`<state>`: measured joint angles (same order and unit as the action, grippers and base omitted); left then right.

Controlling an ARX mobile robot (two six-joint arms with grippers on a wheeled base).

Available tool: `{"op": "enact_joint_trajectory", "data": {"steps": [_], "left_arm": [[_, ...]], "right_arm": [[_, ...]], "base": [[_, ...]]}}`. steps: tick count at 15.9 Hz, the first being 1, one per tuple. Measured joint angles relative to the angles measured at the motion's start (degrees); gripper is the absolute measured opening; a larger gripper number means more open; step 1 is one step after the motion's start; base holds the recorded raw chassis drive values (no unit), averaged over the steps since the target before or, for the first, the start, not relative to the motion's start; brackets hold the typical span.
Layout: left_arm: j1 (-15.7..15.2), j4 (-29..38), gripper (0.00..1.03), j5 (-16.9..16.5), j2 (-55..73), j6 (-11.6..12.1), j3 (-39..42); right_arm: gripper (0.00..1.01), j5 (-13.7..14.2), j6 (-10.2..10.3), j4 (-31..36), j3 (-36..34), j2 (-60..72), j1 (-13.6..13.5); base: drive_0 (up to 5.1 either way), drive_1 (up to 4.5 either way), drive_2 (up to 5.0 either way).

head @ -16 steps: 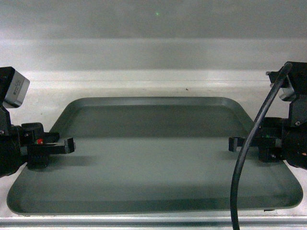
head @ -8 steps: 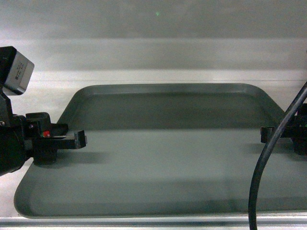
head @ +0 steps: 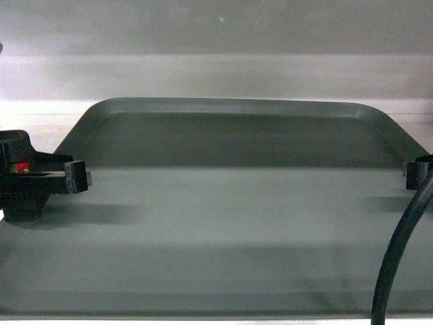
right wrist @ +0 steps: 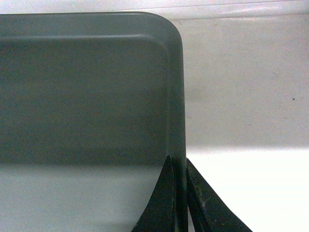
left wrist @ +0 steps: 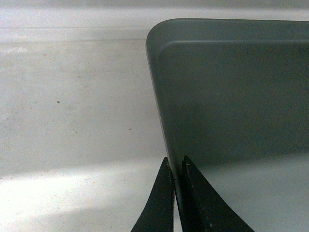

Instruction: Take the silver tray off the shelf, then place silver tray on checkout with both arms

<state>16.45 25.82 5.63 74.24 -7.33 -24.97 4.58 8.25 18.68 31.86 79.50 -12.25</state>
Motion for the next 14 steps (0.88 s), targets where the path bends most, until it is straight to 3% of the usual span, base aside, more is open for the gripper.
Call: {"op": "enact_joint_trajectory", "data": {"steps": [14], "left_arm": [[-0.1,-4.7,0.04,0.2,-5.2,0.1,-1.1]], "right_arm": [[0.03,0.9,-0.3,-6.6,1.0,-8.8,-0.5]], "base": [[0.0,0.00,0.0]]}}
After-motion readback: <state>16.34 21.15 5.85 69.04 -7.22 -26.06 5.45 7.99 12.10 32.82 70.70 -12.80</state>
